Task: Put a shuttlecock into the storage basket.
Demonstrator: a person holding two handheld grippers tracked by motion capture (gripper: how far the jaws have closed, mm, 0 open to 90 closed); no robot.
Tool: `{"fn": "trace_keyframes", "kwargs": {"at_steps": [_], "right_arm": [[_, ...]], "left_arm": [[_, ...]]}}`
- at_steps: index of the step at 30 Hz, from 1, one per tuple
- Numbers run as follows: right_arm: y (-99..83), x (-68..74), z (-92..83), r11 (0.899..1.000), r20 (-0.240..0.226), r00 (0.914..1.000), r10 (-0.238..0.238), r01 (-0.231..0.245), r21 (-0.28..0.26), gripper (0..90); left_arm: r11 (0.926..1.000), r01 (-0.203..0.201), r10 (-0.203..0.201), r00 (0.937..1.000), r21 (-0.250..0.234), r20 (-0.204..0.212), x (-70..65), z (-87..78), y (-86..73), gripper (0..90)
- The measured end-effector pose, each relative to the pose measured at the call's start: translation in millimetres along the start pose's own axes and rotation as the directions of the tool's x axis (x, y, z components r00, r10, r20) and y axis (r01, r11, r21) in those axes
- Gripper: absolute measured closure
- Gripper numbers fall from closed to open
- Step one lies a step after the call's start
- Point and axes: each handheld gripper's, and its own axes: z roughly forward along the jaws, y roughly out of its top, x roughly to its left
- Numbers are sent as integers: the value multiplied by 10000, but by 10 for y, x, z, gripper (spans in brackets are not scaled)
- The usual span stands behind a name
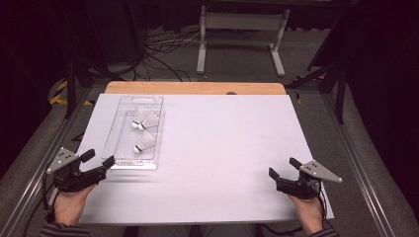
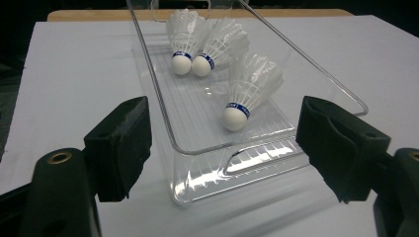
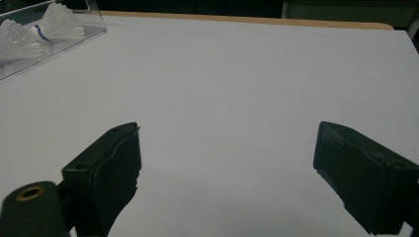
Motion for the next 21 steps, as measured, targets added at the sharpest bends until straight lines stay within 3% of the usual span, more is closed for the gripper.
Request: {"fn": "trace_keyframes", "kwargs": {"at_steps": [21], "right_arm": [[-3,-6,-1,10000,-5,10000,41,-41,-11,116]], "left_arm": [[9997,31,-34,9999,-238,-150,-2,21,-109,220]]}}
